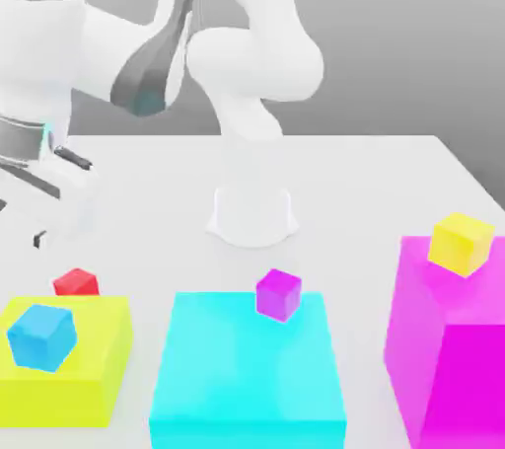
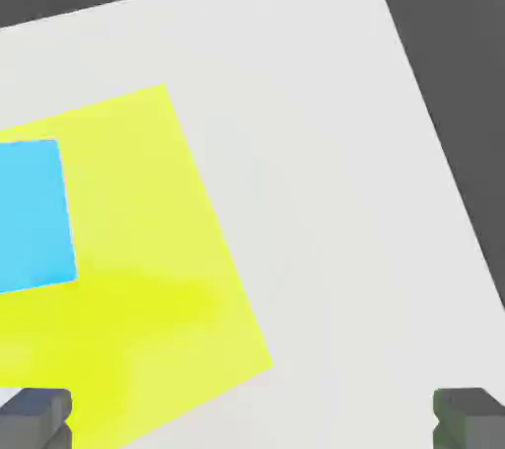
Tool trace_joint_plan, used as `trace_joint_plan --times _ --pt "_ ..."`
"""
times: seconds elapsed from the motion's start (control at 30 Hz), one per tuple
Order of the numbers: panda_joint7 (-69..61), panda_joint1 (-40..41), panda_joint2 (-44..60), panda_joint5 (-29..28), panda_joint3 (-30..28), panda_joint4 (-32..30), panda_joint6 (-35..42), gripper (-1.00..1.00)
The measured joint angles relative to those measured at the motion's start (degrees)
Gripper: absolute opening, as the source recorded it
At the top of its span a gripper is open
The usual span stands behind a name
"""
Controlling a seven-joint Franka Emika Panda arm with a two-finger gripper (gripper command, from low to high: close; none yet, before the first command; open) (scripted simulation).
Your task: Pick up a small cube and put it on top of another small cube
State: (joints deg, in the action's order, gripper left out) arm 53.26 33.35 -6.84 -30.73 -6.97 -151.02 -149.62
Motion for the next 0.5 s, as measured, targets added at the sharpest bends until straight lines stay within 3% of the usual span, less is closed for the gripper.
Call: trace_joint_plan --times 0.27,0.5 --pt "-6.7 3.9 5.0 5.5 -3.6 -4.5 -6.0 0.00" --pt "-17.4 7.5 7.7 17.2 -4.0 -8.8 -11.4 0.00"
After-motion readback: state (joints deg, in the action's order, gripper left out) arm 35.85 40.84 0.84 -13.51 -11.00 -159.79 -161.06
